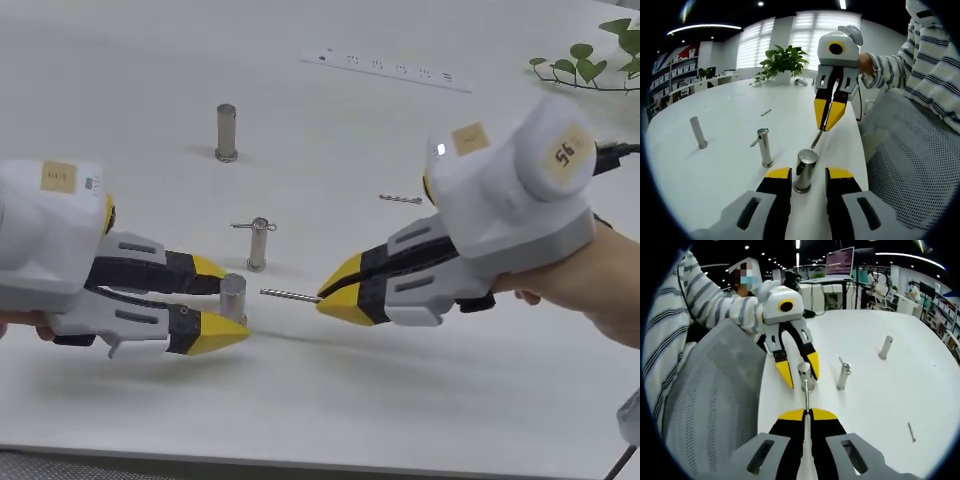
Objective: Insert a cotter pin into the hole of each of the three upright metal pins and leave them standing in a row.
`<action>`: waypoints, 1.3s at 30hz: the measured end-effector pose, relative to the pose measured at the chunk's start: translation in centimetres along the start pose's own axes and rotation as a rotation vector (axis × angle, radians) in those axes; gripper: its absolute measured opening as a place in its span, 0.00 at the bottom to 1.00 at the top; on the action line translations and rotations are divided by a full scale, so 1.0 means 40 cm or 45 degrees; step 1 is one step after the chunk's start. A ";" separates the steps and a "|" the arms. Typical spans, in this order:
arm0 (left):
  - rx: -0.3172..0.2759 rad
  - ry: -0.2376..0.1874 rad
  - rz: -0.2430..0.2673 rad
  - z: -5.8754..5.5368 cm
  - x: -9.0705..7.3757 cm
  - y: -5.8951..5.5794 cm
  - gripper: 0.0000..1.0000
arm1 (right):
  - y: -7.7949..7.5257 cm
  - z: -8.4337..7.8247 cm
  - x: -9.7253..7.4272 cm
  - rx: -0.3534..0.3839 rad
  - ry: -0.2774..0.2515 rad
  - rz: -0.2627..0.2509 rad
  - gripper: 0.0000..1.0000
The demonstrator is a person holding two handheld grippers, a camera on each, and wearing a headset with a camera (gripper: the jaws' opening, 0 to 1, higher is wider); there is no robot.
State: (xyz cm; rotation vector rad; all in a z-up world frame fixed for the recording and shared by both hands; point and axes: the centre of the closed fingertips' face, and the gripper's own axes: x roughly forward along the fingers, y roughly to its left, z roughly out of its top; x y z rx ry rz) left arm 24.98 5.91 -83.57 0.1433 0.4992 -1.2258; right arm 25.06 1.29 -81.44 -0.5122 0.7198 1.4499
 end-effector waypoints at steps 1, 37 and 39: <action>0.000 -0.002 -0.003 0.000 0.000 -0.001 0.23 | 0.000 -0.001 0.001 0.000 0.000 0.001 0.04; -0.010 -0.040 0.010 0.001 0.004 0.012 0.13 | 0.013 0.028 0.021 -0.025 -0.022 0.013 0.04; -0.017 -0.045 0.010 0.000 0.004 0.011 0.13 | 0.013 0.030 0.022 -0.023 -0.023 0.013 0.04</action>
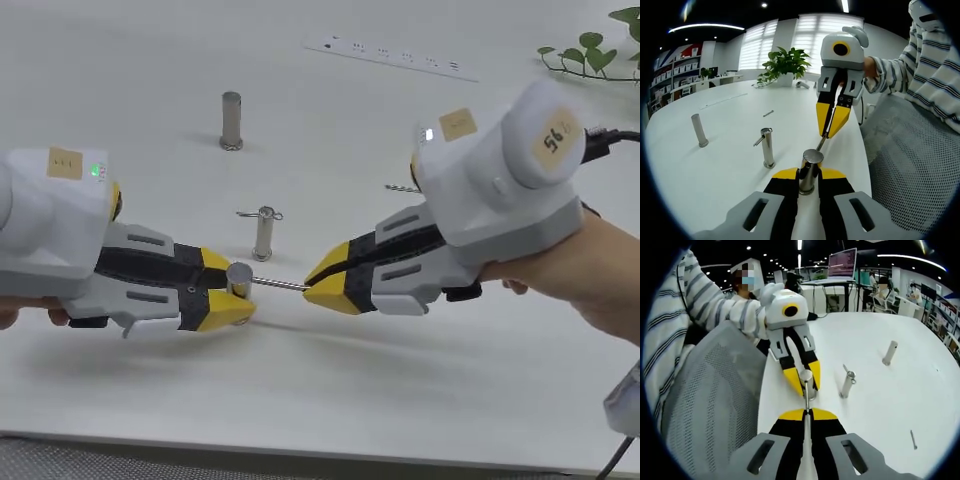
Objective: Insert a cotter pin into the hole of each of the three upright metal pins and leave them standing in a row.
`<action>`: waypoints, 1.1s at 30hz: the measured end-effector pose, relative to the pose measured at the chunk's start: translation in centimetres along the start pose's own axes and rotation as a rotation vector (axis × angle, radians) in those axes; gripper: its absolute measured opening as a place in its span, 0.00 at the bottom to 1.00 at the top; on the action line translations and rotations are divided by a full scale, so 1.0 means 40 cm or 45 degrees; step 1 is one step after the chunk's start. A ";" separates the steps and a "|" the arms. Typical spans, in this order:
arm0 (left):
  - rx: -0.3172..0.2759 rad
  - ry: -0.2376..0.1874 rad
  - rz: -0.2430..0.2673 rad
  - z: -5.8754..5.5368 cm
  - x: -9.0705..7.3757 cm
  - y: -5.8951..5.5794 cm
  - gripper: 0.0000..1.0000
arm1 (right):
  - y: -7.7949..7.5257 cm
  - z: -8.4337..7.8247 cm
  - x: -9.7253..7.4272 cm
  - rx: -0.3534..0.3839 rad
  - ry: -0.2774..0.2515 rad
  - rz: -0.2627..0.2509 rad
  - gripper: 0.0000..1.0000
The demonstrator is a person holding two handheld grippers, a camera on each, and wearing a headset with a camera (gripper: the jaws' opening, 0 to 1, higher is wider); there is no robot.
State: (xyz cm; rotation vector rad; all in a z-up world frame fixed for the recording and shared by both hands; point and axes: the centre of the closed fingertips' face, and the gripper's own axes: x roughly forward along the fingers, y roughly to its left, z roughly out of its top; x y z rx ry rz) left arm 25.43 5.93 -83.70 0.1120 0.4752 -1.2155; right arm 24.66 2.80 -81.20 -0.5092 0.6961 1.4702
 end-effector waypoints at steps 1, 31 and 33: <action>0.001 -0.001 0.001 0.001 0.001 0.000 0.13 | 0.000 0.001 0.001 0.003 0.000 0.000 0.04; -0.043 -0.039 -0.002 0.003 0.003 -0.004 0.13 | 0.006 0.045 0.055 0.048 -0.048 0.003 0.05; -0.042 -0.039 -0.002 0.003 0.003 -0.004 0.13 | 0.006 0.046 0.057 0.049 -0.049 0.002 0.05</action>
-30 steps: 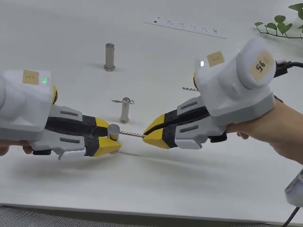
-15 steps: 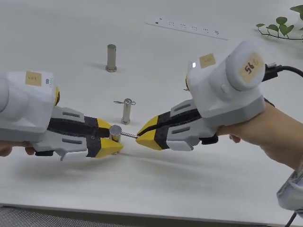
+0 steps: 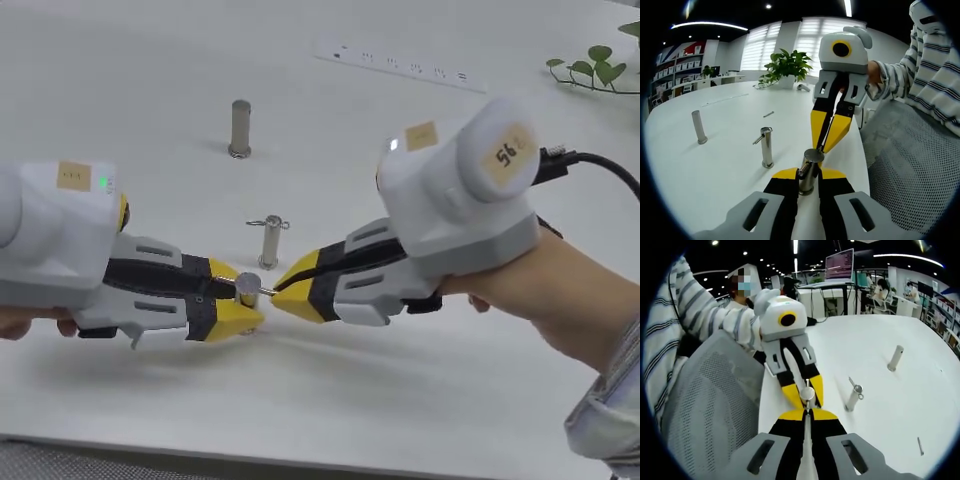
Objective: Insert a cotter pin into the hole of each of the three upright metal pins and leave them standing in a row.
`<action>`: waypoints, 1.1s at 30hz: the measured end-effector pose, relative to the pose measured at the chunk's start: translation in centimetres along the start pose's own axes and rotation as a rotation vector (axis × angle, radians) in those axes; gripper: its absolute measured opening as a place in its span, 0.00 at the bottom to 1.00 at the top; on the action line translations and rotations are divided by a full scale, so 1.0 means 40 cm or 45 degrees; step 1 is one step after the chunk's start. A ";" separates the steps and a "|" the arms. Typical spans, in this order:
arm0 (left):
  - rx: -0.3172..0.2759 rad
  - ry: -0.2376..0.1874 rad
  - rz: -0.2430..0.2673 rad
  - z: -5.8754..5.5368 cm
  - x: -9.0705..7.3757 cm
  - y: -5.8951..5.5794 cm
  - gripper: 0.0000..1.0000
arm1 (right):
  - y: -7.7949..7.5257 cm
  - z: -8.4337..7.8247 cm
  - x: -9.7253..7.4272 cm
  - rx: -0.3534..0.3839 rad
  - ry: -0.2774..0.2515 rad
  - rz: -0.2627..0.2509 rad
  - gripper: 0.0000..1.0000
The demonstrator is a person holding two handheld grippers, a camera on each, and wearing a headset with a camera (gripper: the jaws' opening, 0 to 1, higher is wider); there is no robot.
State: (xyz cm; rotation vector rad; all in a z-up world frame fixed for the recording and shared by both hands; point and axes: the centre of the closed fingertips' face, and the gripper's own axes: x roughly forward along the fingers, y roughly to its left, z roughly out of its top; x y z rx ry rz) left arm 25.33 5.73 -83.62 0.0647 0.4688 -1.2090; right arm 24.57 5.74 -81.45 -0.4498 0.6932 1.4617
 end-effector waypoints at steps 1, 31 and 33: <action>-0.001 0.000 0.000 0.000 0.000 0.000 0.13 | 0.000 0.001 0.002 0.002 0.001 -0.001 0.05; -0.061 -0.033 -0.004 0.001 0.002 0.002 0.14 | 0.004 0.003 0.017 -0.058 0.024 -0.010 0.07; -0.060 -0.030 -0.004 0.001 0.003 0.002 0.14 | 0.002 0.002 0.018 -0.062 0.024 -0.015 0.11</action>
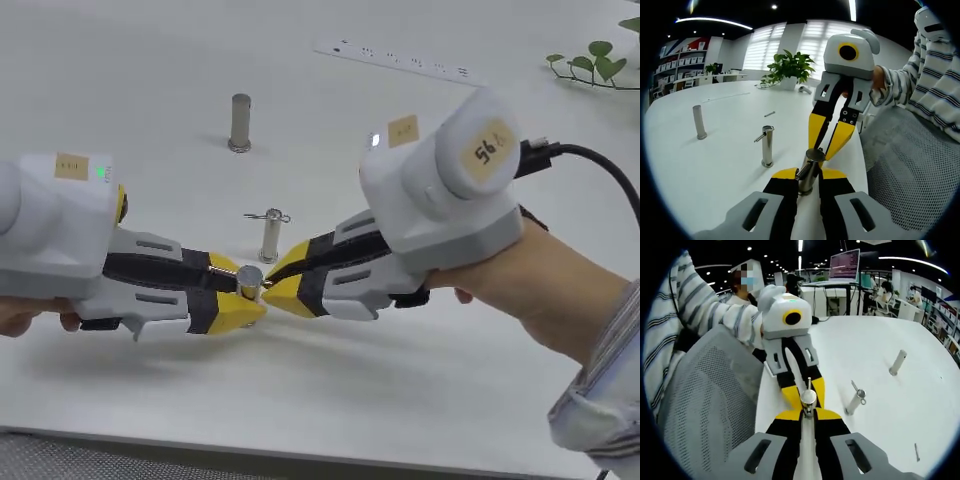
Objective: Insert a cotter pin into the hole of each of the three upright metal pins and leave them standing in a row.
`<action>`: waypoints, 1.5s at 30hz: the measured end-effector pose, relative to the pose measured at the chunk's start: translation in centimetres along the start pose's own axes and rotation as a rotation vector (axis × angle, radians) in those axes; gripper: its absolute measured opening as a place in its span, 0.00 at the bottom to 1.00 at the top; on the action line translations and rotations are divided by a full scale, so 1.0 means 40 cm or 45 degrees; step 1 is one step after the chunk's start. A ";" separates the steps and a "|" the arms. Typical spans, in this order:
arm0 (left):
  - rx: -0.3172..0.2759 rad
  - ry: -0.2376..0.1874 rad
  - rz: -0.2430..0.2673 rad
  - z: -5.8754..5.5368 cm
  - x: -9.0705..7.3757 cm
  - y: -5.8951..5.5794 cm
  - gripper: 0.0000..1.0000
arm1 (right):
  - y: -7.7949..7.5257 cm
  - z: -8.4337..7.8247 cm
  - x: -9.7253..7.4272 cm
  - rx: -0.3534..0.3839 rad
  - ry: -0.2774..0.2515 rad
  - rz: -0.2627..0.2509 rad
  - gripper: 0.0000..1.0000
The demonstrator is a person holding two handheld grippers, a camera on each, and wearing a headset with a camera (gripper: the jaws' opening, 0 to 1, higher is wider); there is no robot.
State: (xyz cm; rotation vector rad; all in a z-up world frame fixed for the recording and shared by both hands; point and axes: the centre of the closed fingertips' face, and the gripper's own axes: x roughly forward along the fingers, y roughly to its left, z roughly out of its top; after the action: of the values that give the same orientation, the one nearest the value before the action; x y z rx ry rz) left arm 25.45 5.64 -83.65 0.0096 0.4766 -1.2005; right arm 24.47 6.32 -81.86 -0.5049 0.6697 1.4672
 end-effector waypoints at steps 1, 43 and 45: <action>0.000 0.001 0.000 0.000 0.000 0.000 0.14 | -0.002 0.000 0.000 0.003 -0.003 -0.005 0.12; 0.075 0.003 0.226 -0.004 -0.038 0.047 0.92 | -0.002 0.027 0.031 0.003 -0.054 0.019 0.21; 0.088 -0.003 0.226 -0.001 -0.041 0.049 0.95 | -0.002 0.028 0.034 0.001 -0.052 0.022 0.21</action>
State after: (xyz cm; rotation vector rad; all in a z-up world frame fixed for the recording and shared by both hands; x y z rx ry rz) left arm 26.74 7.85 -83.56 0.1080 0.4233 -1.0425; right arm 24.64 8.10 -81.98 -0.4685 0.6438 1.4892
